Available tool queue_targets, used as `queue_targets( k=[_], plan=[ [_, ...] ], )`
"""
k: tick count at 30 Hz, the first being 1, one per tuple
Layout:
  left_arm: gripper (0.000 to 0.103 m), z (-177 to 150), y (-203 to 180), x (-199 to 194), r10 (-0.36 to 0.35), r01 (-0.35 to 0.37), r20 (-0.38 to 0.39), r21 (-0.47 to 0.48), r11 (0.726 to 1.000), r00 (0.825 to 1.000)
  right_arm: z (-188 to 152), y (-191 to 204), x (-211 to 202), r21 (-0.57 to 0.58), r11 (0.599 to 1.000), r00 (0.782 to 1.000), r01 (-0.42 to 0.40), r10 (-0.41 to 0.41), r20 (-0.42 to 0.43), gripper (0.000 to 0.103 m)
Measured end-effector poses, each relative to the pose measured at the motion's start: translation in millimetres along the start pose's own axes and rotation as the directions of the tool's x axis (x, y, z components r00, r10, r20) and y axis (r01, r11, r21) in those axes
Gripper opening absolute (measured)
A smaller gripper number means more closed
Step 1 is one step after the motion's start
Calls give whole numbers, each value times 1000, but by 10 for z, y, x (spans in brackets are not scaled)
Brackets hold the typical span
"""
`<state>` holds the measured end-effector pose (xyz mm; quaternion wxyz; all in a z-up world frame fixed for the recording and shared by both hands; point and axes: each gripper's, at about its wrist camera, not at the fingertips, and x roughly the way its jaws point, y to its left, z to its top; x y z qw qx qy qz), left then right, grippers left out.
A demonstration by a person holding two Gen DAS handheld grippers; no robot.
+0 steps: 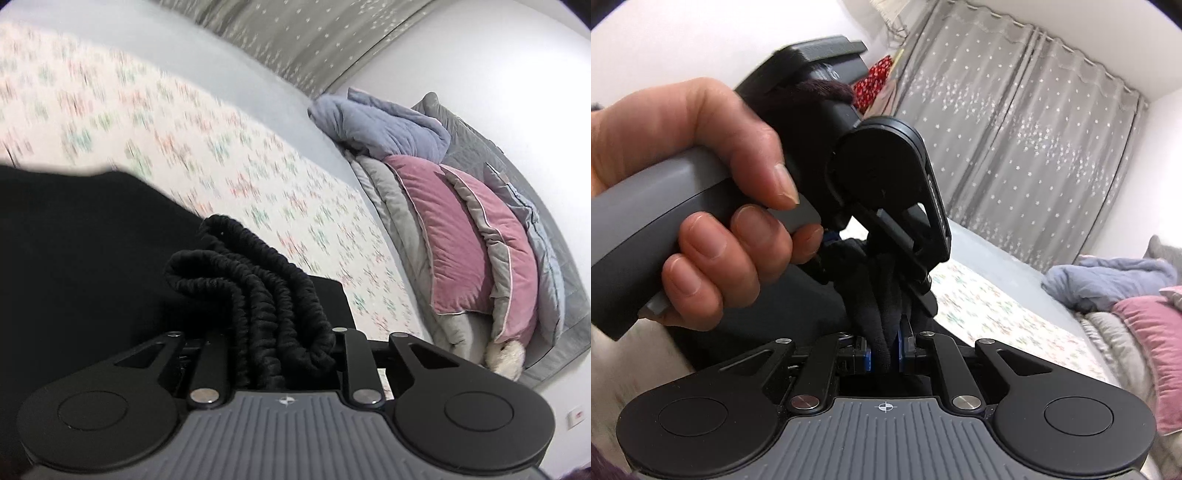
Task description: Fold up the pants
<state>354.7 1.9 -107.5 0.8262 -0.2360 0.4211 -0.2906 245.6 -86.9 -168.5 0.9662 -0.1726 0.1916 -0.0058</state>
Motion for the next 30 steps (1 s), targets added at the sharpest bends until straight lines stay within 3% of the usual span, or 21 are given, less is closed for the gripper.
queue_targets(
  k=[6,11,17,23,30],
  plan=[
    [13,205,231,-382,83,-86,45,82,993,996,329,341,110,83,995,998,-59,56,30,10],
    [13,404,647,-852,139,-151,91,138,979,986,636,669,282,191,967,986,-167,158,62,10],
    [13,580,1319,-1418,175,-193,157,109,975,972,956,1170,493,254,923,957,-289,267,117,10],
    [13,615,1812,-1565,287,-301,165,65,951,944,1053,1632,752,267,893,932,-361,353,81,10],
    [14,687,2216,-1804,325,-327,192,-23,945,926,1153,1972,889,265,872,909,-412,411,61,11]
  ],
)
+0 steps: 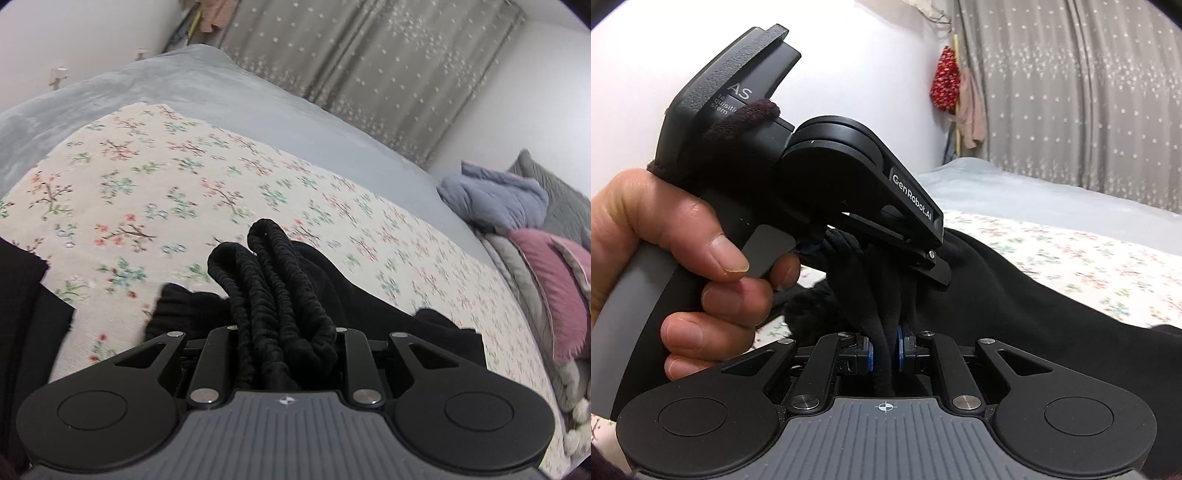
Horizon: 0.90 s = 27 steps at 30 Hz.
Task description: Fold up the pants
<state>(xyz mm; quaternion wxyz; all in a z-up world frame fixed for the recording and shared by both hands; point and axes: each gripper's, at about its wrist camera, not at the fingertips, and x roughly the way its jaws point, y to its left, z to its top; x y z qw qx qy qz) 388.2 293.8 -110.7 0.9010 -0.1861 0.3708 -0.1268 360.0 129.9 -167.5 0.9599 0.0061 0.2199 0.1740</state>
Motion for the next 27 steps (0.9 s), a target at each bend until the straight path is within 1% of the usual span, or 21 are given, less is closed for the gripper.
queue_targets(
  k=[2,3,5,8,11,12,13,14,15,16,17,18,19,20,21,22,23,24,25,26,27],
  plan=[
    [15,4,99,16,13,-13,-12,-21,1000,1000,8,8,67,3,1000,1000,-9,9,-18,11],
    [15,-5,149,31,10,-12,-23,-48,999,1000,-13,7,100,10,1000,999,-15,15,-33,11],
    [17,-20,206,31,-4,2,-23,-67,998,1000,-46,23,157,2,1000,999,-21,21,-50,12],
    [18,-26,198,25,-9,8,-17,-59,998,1000,-63,56,176,-27,999,998,-29,27,-59,12],
    [26,-1,132,-67,2,-2,-3,-25,1000,1000,-76,-22,105,12,998,997,-53,54,-60,12],
    [40,19,125,-108,16,-16,21,-17,1000,1000,-101,-26,70,25,998,997,-60,61,-55,12],
    [61,43,109,-201,51,-50,71,-12,999,996,-120,-43,36,36,997,996,-64,66,-55,13],
    [70,67,117,-289,78,-75,126,-22,997,989,-152,-49,16,46,997,996,-67,70,-58,14],
    [74,83,143,-356,84,-79,168,-41,996,982,-187,-52,1,59,995,995,-76,80,-57,16],
    [74,94,180,-426,67,-54,195,-70,996,978,-213,-35,-7,70,994,995,-82,86,-58,17],
    [74,96,206,-465,39,-20,206,-95,995,978,-232,-28,-2,78,993,994,-88,93,-65,20],
    [73,95,211,-486,6,17,209,-108,994,978,-219,-34,26,85,991,992,-101,107,-73,29],
    [72,94,184,-495,-12,34,205,-103,994,979,-227,-31,25,98,988,988,-123,132,-84,37],
    [71,93,127,-502,-22,39,199,-82,996,980,-210,-49,17,110,985,985,-130,141,-96,37],
    [68,89,61,-512,-35,46,194,-54,998,980,-188,-91,-18,125,981,982,-145,158,-104,37],
    [65,84,-3,-518,-58,64,188,-29,998,981,-186,-152,-102,155,973,976,-171,189,-107,40],
    [64,81,-61,-510,-87,91,177,-12,996,980,-43,-344,-65,191,961,969,-202,224,-104,44],
    [62,64,-120,-500,-112,113,163,1,994,980,15,-493,-123,236,944,962,-231,259,-92,56],
    [60,54,-183,-485,-128,126,144,20,992,981,-6,-629,-270,285,925,956,-253,283,-71,61],
    [59,30,-238,-461,-133,129,129,44,991,983,-16,-751,-415,324,911,957,-254,286,-54,67],
    [59,2,-295,-429,-139,131,111,72,989,984,-17,-875,-544,358,901,959,-244,278,-45,67]
  ],
)
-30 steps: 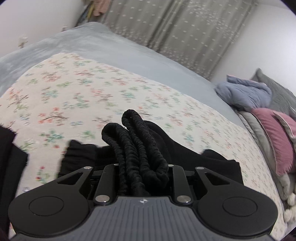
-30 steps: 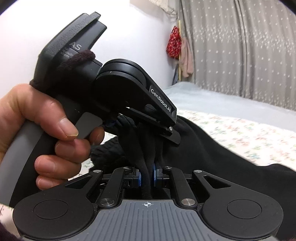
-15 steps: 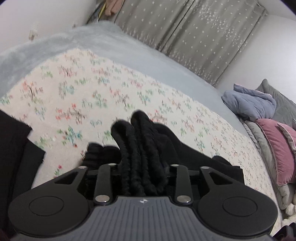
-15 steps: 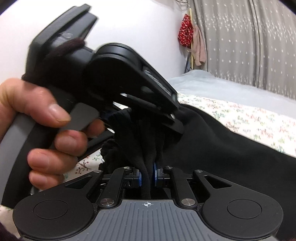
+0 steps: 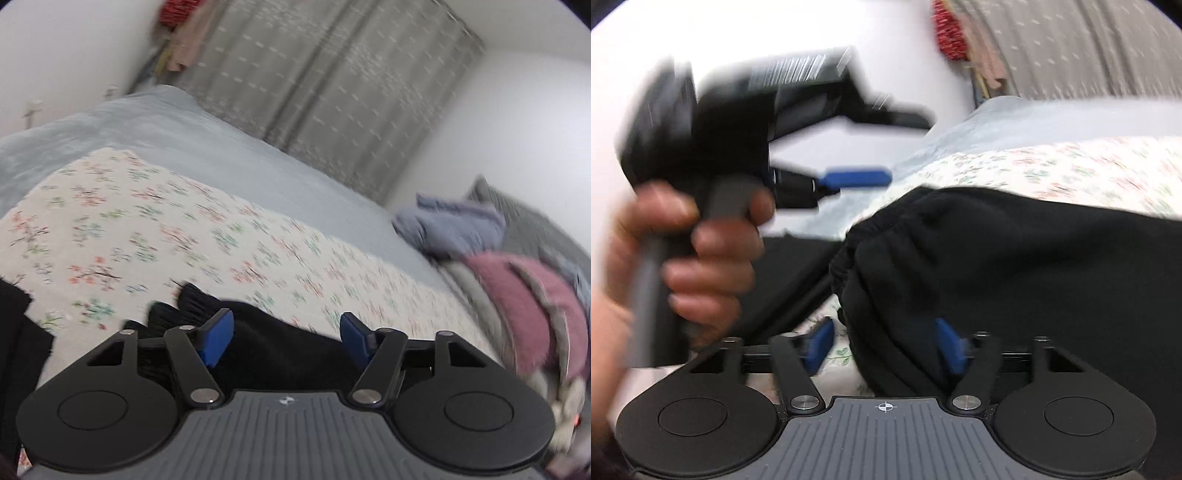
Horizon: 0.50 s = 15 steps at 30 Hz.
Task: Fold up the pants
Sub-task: 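Open both grippers and release the folded sweatpants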
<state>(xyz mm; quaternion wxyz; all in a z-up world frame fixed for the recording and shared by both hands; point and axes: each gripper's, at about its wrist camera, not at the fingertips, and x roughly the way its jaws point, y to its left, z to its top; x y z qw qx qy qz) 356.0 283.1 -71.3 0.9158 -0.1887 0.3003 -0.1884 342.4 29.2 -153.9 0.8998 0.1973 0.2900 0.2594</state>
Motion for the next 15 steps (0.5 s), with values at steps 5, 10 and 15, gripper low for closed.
queue_targets(
  k=[5,10,15],
  plan=[
    [59,-271,-163,452,173,-149,-171,141,979,970,151,-418,-743,50,992,993,112,-113,20,70],
    [56,-444,-243,693,319,-262,-183,280,923,930,-47,-1108,-792,105,951,950,290,-274,-148,72],
    [52,-409,-287,728,377,-332,-173,242,912,910,-161,-1021,-1062,-43,965,946,260,-264,-188,73]
  ],
)
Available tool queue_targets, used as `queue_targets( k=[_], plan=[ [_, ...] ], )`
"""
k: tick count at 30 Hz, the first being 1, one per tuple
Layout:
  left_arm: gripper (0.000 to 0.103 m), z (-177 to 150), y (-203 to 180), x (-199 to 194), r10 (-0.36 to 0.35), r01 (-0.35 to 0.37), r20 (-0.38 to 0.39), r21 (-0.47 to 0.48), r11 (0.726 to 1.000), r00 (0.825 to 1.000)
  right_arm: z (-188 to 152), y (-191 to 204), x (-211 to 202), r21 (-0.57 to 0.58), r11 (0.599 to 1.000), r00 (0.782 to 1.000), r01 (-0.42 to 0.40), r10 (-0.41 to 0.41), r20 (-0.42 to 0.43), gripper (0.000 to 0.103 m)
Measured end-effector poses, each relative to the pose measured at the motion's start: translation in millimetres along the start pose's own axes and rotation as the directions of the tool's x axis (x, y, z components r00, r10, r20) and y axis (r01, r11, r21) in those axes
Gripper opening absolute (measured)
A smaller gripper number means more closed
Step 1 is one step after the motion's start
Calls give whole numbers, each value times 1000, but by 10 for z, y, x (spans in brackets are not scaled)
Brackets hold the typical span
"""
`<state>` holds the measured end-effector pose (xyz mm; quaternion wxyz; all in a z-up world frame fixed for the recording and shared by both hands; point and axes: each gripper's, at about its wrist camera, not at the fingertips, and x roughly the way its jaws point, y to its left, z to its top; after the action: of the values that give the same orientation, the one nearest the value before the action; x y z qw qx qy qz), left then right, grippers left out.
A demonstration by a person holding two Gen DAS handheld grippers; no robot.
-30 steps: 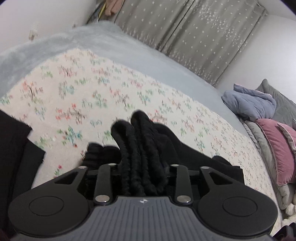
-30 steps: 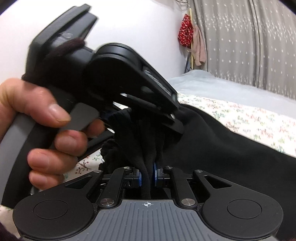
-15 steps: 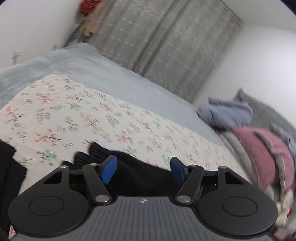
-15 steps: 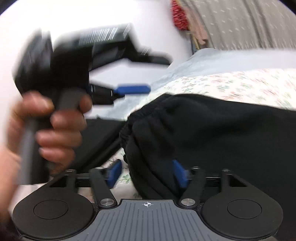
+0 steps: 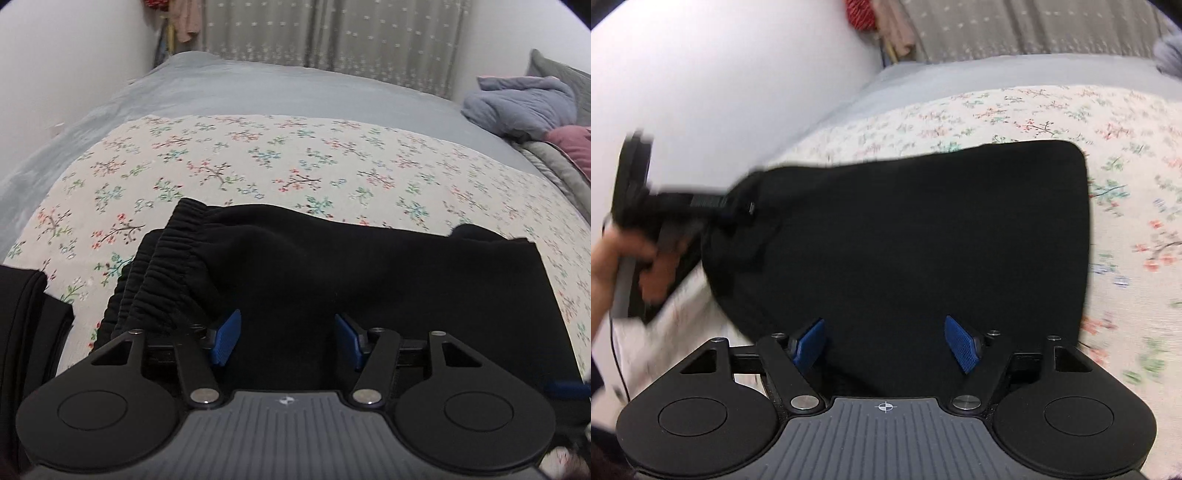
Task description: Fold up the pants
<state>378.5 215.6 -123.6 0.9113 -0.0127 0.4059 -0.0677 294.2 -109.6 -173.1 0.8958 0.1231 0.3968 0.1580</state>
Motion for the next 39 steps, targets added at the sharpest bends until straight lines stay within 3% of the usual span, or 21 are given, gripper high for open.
queue_targets(
  k=[2,4,6,8,11,13,15,18,20,22,24,27,30,34,37,39],
  plan=[
    [52,31,-72,-65,12,-12,3,-15,1000,1000,20,40,-185,-44,999,999,31,-31,-16,74],
    [52,11,-250,-249,-34,33,48,18,999,998,-11,-31,-306,-60,997,999,42,-43,-21,75],
    [52,-73,-469,-358,-88,83,83,70,994,993,-60,-204,-304,-30,997,995,66,-68,-79,75],
    [52,-171,-691,-327,-116,111,48,104,988,992,-159,-370,-213,-11,996,976,94,-94,-198,75],
    [52,-341,-962,-78,-67,74,-55,140,987,996,-149,-398,-391,-17,999,976,47,-50,-212,75],
    [54,-455,-1081,77,-28,44,-93,170,984,995,-89,-401,-615,-6,1000,988,6,-7,-152,75],
    [56,-490,-1144,94,7,5,-67,182,983,998,-42,-414,-772,6,1000,994,-20,21,-106,76],
    [56,-440,-1086,70,13,-6,-84,86,996,996,-62,-566,-781,56,998,998,-32,35,-61,82],
    [56,-434,-1086,-9,8,-4,-90,47,999,996,-153,-760,-694,167,986,997,-19,31,-67,82],
    [56,-444,-1160,-132,-29,33,-74,46,998,997,-223,-1013,-690,327,945,997,-13,36,-64,82],
    [56,-466,-1285,-281,-81,84,-54,57,995,995,-213,-1224,-730,453,890,997,-60,74,-15,82],
    [56,-511,-1497,-423,-156,157,-40,44,987,987,-220,-1405,-771,550,831,996,-86,82,33,81],
    [56,-534,-1593,-364,-216,217,-65,17,976,974,-277,-1423,-664,583,808,996,-78,83,19,82],
    [56,-668,-1701,-93,-182,189,-153,33,981,971,-281,-1283,-533,565,814,991,-134,126,52,81],
    [56,-698,-1734,-96,-145,156,-143,69,985,979,-326,-1184,-460,569,802,983,-179,172,68,76],
    [56,-668,-1651,-84,-171,175,-152,15,984,973,-384,-1147,-382,590,779,976,-212,204,81,73]
  ],
)
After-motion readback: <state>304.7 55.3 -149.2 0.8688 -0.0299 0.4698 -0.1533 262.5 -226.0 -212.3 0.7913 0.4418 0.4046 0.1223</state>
